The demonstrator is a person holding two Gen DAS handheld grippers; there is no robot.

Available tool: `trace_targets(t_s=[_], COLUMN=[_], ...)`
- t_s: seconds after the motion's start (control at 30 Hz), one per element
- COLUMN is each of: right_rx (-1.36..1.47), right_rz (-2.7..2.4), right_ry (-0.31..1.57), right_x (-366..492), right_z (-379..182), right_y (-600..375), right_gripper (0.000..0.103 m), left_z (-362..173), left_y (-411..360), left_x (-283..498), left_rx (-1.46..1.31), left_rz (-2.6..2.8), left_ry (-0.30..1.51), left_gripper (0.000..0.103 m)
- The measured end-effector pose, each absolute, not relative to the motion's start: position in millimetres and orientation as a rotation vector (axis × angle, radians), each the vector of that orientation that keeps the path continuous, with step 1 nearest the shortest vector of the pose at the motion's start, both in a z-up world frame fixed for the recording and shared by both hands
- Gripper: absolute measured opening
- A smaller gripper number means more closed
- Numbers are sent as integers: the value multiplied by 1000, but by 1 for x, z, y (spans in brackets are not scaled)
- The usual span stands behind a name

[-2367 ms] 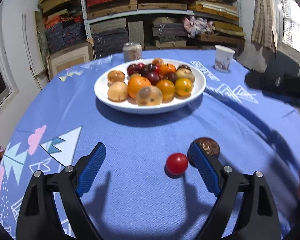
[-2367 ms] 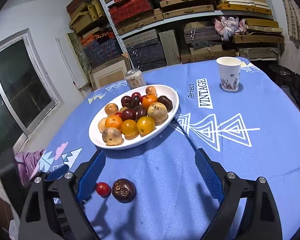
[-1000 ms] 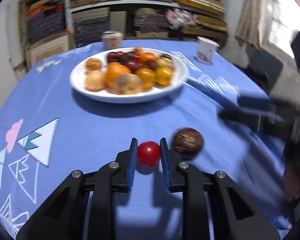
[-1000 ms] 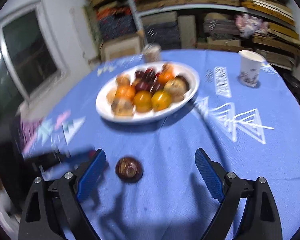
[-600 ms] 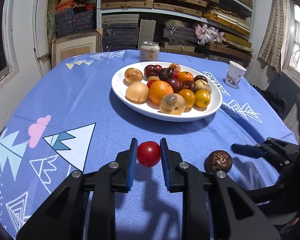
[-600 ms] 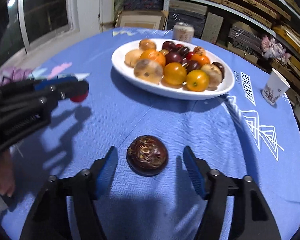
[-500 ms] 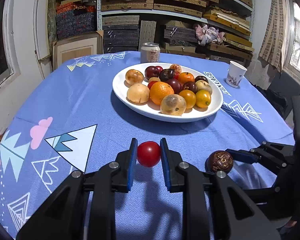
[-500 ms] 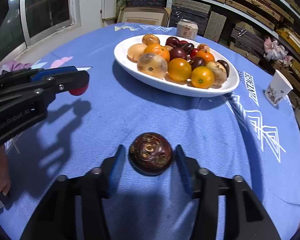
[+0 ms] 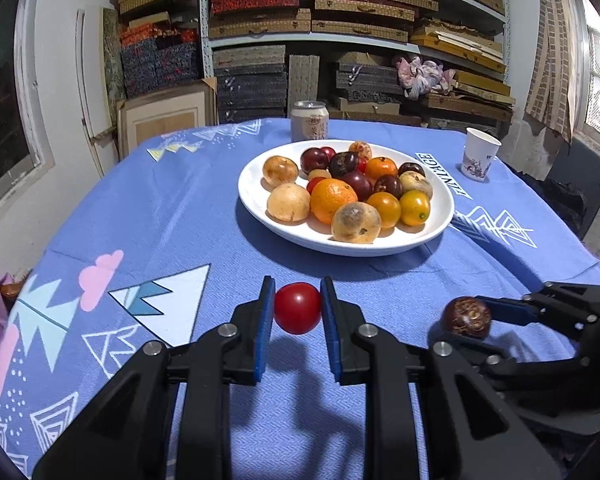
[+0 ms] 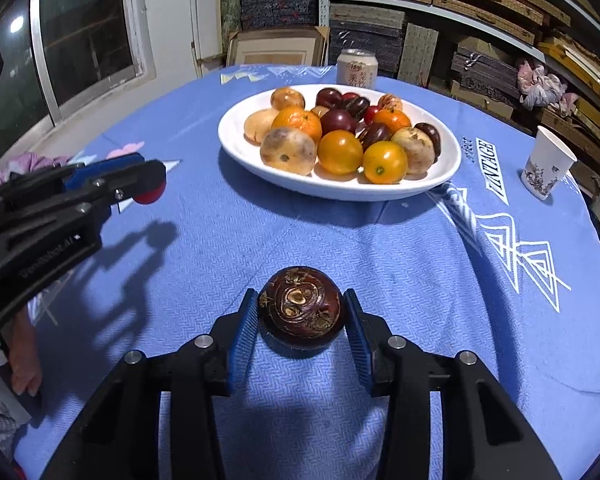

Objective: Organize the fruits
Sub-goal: 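Carry both fruits onto the white plate and open both tools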

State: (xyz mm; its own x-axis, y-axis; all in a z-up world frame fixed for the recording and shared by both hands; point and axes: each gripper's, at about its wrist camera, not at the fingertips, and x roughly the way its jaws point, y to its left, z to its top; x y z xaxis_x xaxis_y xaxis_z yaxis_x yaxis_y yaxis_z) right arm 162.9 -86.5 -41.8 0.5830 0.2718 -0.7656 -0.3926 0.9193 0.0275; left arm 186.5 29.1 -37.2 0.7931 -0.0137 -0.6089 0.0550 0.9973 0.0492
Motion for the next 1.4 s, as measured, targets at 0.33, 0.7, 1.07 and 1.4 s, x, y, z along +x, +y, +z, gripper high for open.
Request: trace_targets(t_s=[0.33, 0.7, 1.07, 1.4], right_rx=[-53, -25, -16, -32], right_rz=[299, 309, 307, 307], right_ry=[748, 778, 772, 801], right_x=[231, 312, 338, 362], right_z=[20, -1, -11, -18], right_y=[-101, -82, -79, -79], right_gripper=[44, 44, 44, 45], left_z=[-1, -28, -41, -43], left_y=[27, 35, 23, 17], left_x=[267, 360, 389, 407], left_rx=[3, -55, -17, 6], left_rz=[-57, -38, -47, -49], left_ry=[648, 734, 742, 732], left_gripper=[22, 23, 23, 26])
